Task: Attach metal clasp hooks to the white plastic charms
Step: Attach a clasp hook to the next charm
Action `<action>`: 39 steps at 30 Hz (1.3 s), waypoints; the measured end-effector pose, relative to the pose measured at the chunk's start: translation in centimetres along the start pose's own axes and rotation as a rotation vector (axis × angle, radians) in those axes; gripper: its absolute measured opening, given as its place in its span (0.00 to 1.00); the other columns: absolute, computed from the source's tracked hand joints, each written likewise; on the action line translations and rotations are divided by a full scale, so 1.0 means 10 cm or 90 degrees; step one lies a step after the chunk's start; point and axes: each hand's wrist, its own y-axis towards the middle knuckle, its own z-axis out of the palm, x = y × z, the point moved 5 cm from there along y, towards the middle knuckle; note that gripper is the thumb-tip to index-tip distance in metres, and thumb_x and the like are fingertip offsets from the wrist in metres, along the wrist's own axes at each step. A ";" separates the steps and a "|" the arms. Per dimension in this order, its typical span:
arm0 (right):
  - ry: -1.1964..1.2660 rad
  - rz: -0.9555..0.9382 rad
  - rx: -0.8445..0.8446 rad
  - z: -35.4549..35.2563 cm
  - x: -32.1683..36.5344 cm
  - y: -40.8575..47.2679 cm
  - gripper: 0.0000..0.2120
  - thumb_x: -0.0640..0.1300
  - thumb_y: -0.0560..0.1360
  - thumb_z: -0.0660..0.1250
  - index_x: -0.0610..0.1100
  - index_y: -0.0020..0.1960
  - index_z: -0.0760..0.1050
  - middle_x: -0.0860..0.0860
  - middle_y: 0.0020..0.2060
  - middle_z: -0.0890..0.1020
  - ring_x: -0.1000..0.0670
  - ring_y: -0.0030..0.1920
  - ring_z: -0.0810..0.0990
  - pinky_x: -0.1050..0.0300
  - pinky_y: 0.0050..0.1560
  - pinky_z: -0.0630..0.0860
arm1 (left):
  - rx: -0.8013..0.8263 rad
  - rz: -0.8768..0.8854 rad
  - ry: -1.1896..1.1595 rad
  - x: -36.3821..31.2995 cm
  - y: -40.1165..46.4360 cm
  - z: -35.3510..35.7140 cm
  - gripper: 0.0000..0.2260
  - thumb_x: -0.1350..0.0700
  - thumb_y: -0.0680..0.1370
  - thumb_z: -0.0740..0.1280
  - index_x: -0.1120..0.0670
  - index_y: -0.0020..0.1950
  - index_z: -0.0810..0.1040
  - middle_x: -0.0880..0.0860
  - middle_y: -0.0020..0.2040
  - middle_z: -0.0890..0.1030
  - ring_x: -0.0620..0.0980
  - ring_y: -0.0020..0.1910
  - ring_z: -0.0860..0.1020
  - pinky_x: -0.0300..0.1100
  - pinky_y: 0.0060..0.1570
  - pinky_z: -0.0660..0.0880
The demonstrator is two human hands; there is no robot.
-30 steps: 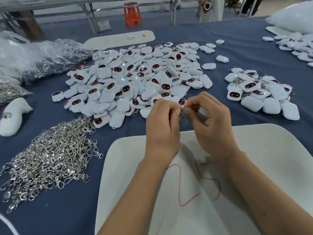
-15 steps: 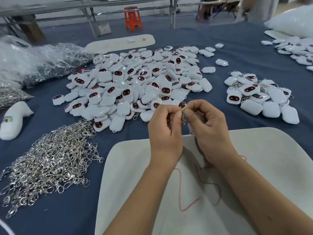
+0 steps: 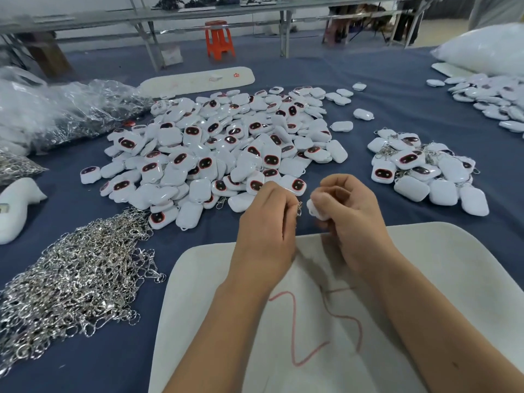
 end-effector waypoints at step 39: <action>-0.222 -0.121 -0.158 -0.07 0.09 -0.09 0.07 0.46 0.77 0.75 0.47 0.47 0.78 0.50 0.31 0.83 0.51 0.23 0.77 0.57 0.28 0.77 | 0.099 0.044 -0.040 -0.10 -0.02 0.10 0.08 0.69 0.73 0.69 0.57 0.41 0.76 0.48 0.41 0.75 0.48 0.40 0.73 0.32 0.40 0.68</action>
